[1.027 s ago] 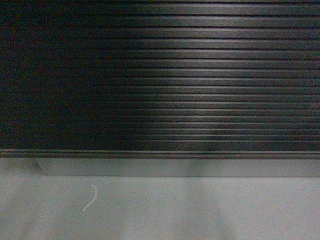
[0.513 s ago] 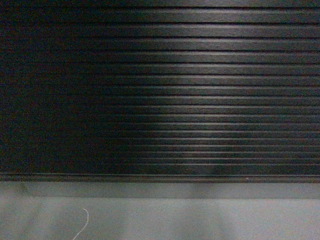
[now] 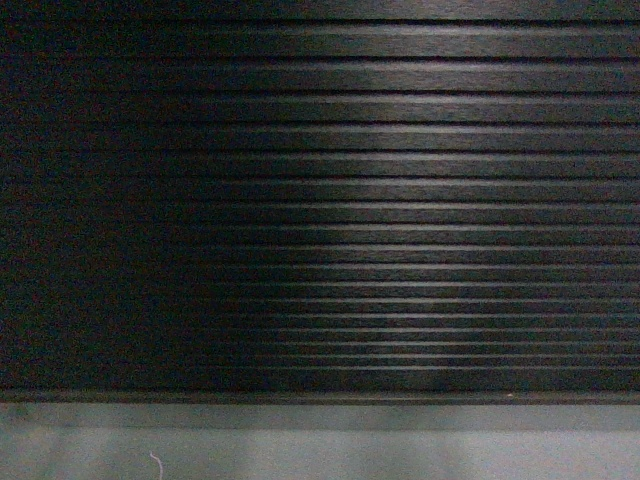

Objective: Place dark red mango on scale at checkout

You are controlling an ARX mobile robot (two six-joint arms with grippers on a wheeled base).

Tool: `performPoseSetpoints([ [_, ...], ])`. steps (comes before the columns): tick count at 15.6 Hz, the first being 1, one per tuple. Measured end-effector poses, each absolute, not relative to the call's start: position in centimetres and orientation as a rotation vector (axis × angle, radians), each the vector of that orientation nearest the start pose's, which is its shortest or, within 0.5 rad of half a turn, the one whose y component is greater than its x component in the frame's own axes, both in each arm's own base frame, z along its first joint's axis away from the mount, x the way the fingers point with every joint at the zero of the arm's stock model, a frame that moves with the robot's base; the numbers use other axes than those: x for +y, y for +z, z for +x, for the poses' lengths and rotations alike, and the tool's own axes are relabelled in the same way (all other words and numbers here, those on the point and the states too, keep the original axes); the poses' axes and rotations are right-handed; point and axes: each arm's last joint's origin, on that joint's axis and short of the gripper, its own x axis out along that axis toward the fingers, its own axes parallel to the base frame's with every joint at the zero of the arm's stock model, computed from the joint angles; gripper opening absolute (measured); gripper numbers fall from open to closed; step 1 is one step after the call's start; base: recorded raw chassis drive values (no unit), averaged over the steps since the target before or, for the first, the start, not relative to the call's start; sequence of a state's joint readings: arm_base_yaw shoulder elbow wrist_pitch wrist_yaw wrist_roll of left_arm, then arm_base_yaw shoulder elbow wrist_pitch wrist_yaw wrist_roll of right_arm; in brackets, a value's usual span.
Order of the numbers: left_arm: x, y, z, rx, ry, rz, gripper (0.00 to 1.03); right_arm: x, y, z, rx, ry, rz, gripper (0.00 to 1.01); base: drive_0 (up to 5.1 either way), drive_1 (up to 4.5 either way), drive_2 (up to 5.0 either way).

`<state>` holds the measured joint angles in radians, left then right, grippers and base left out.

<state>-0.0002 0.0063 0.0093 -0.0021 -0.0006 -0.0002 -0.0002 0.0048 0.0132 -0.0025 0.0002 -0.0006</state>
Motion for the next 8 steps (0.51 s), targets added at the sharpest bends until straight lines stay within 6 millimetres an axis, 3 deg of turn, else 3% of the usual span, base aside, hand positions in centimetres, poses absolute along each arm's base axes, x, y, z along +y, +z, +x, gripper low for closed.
performPoseSetpoints([
  [8, 0.0, 16.59, 9.75, 0.0, 0.0, 0.0, 0.98, 0.0, 16.72, 9.72, -0.004, 0.0, -0.001, 0.98, 0.0, 0.0, 0.0],
])
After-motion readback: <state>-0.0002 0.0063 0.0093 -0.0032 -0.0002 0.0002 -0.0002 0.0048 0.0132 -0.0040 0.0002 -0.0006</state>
